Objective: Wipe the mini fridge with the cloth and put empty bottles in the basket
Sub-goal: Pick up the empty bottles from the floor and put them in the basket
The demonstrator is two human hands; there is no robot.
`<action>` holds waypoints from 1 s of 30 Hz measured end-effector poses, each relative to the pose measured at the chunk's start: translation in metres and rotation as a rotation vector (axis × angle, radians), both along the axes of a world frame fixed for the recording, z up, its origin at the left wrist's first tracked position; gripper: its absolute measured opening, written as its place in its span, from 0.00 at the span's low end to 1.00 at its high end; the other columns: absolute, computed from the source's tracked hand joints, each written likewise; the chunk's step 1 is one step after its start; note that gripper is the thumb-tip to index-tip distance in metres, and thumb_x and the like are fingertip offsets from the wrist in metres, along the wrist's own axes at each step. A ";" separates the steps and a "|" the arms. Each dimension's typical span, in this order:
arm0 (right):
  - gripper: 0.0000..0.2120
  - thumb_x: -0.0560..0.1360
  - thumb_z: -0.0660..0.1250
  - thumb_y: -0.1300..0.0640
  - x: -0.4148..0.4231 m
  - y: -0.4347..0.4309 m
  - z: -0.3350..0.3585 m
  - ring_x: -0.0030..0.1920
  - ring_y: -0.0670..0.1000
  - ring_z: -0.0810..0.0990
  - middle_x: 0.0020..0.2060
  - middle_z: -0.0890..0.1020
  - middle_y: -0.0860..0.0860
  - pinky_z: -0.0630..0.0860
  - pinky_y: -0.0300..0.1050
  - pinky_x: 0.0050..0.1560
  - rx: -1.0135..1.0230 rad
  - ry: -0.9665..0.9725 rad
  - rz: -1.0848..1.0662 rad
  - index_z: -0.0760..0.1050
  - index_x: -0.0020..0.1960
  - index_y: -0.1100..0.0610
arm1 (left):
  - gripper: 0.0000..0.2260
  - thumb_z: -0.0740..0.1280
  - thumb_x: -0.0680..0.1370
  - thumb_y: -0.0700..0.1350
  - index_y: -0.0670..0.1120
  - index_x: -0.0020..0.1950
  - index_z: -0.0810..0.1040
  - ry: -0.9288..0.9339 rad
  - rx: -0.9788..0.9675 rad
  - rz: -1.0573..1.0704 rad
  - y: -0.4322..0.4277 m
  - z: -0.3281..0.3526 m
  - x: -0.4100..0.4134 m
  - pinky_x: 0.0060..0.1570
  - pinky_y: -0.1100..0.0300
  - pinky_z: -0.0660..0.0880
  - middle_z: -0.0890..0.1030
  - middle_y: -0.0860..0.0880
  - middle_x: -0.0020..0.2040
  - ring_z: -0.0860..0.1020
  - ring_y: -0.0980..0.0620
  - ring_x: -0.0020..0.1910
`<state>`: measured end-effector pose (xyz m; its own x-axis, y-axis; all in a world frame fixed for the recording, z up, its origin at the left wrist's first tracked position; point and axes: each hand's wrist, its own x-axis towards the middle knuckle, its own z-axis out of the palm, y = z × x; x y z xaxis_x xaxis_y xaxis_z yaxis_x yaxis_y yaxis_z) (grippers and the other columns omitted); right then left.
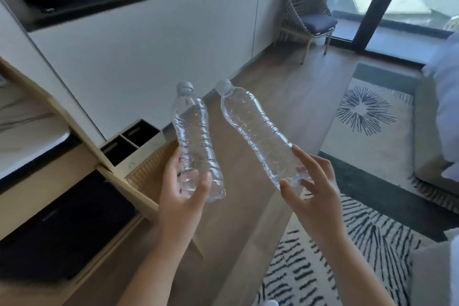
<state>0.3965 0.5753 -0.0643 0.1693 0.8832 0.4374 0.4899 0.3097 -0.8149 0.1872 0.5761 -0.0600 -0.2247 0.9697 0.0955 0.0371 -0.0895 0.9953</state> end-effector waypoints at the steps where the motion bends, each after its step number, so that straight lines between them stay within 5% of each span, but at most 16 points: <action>1: 0.27 0.64 0.66 0.45 0.017 0.004 0.001 0.53 0.43 0.73 0.53 0.69 0.31 0.72 0.30 0.49 -0.004 0.009 -0.007 0.67 0.63 0.36 | 0.27 0.68 0.61 0.61 0.69 0.59 0.65 0.004 -0.004 -0.007 0.007 0.002 0.018 0.54 0.51 0.76 0.71 0.59 0.62 0.75 0.57 0.58; 8: 0.24 0.63 0.69 0.47 0.094 0.028 -0.003 0.52 0.40 0.74 0.52 0.71 0.41 0.75 0.34 0.50 -0.090 0.145 -0.033 0.71 0.57 0.34 | 0.24 0.69 0.63 0.63 0.74 0.57 0.67 0.044 -0.037 -0.075 0.040 -0.003 0.093 0.56 0.46 0.74 0.74 0.58 0.62 0.76 0.55 0.59; 15: 0.26 0.65 0.70 0.51 0.123 0.072 -0.020 0.54 0.44 0.75 0.52 0.71 0.41 0.74 0.31 0.51 -0.121 0.177 -0.086 0.68 0.59 0.32 | 0.25 0.69 0.61 0.62 0.68 0.57 0.67 0.047 -0.067 -0.110 0.097 -0.009 0.114 0.43 0.62 0.77 0.77 0.53 0.58 0.78 0.56 0.55; 22: 0.29 0.66 0.71 0.53 0.130 0.152 -0.031 0.52 0.41 0.74 0.53 0.71 0.44 0.75 0.34 0.50 -0.159 0.131 -0.088 0.66 0.58 0.27 | 0.26 0.69 0.61 0.59 0.64 0.57 0.68 -0.053 -0.079 -0.095 0.187 -0.031 0.121 0.45 0.63 0.76 0.78 0.57 0.57 0.78 0.59 0.55; 30: 0.27 0.67 0.74 0.59 0.084 0.310 -0.013 0.49 0.42 0.74 0.52 0.72 0.46 0.72 0.29 0.50 -0.163 0.003 0.009 0.70 0.61 0.41 | 0.24 0.69 0.61 0.60 0.64 0.56 0.69 -0.117 -0.118 0.010 0.313 -0.039 0.075 0.47 0.63 0.76 0.77 0.58 0.57 0.78 0.60 0.55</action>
<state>0.4803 0.8853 -0.0774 0.1620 0.9439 0.2878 0.4850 0.1778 -0.8562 0.2624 0.8889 -0.0986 -0.2378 0.9702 -0.0467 -0.0797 0.0285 0.9964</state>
